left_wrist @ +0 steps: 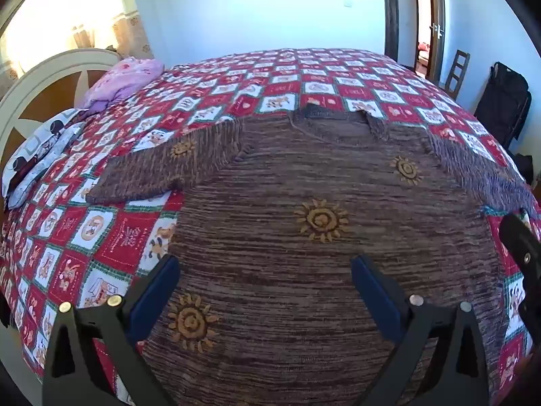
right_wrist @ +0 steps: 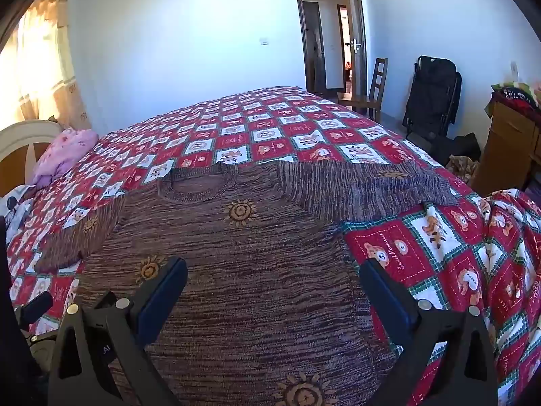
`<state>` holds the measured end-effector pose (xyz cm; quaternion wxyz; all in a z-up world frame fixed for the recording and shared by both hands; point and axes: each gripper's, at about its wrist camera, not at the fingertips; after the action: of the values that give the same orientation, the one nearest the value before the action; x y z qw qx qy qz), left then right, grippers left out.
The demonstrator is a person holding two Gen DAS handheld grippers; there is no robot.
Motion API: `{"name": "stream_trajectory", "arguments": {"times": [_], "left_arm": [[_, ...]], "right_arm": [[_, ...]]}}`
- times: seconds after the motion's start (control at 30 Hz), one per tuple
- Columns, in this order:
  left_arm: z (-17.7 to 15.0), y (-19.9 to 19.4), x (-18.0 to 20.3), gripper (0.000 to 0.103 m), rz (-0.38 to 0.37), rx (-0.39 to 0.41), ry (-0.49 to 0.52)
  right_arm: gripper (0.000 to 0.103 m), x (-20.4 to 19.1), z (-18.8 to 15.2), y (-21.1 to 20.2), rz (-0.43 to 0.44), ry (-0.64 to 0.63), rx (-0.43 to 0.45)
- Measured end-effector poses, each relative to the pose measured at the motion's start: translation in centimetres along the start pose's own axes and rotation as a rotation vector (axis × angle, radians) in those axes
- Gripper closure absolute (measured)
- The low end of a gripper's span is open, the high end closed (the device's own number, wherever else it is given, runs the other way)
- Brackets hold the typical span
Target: Fold small clothes
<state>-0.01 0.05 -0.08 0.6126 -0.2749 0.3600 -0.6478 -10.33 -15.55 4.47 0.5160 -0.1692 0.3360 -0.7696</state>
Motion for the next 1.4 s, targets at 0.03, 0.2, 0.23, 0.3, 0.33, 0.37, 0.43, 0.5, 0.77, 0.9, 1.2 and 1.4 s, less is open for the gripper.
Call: {"name": "stream_trajectory", "arguments": {"times": [0.03, 0.2, 0.23, 0.3, 0.33, 0.37, 0.43, 0.5, 0.77, 0.9, 1.2, 1.4], "left_arm": [[-0.1, 0.0, -0.1, 0.000, -0.002, -0.004, 0.003], [-0.4, 0.7, 0.6, 0.006, -0.012, -0.037, 0.020], [-0.2, 1.0, 0.4, 0.006, -0.025, -0.051, 0.011], [-0.5, 1.0, 0.6, 0.006, -0.020, -0.044, 0.013], [-0.7, 0.9, 0.6, 0.006, -0.016, -0.038, 0.012], [-0.8, 0.9, 0.7, 0.006, -0.006, -0.034, 0.014], [-0.8, 0.9, 0.8, 0.006, 0.004, -0.032, 0.015], [-0.9, 0.9, 0.7, 0.006, 0.003, -0.031, 0.013], [-0.8, 0.6, 0.8, 0.006, 0.012, -0.017, 0.020], [-0.8, 0.6, 0.7, 0.006, 0.008, -0.018, 0.015], [-0.8, 0.6, 0.7, 0.006, 0.009, -0.015, 0.017], [-0.8, 0.6, 0.7, 0.006, 0.013, -0.015, 0.018]], "right_arm": [[0.001, 0.0, 0.0, 0.0, 0.011, 0.008, 0.003], [0.001, -0.2, -0.1, 0.1, 0.012, 0.002, -0.009], [0.001, -0.2, -0.2, 0.1, 0.010, 0.001, -0.010], [0.001, -0.2, -0.2, 0.1, 0.005, -0.002, -0.010], [0.001, -0.2, -0.4, 0.2, -0.003, -0.006, -0.007], [0.001, -0.2, -0.4, 0.2, -0.004, -0.006, -0.008], [0.001, 0.0, -0.3, 0.6, -0.007, -0.006, -0.014], [0.001, -0.2, -0.4, 0.5, -0.009, -0.004, -0.016], [0.001, -0.1, -0.5, 0.5, -0.009, -0.003, -0.018], [0.001, -0.1, -0.7, 0.5, -0.009, -0.003, -0.021], [0.001, -0.1, -0.6, 0.4, -0.009, -0.003, -0.023], [0.001, -0.1, -0.6, 0.5, -0.009, -0.003, -0.025]]}}
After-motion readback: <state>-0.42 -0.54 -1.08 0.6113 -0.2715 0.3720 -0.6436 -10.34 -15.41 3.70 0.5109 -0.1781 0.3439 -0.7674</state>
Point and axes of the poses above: each gripper's, at about its wrist camera, not at the fingertips, and y roughly the way its jaws point, x to its right, z to its top, and after that the axes turned 6 degrees about -x, right-handed
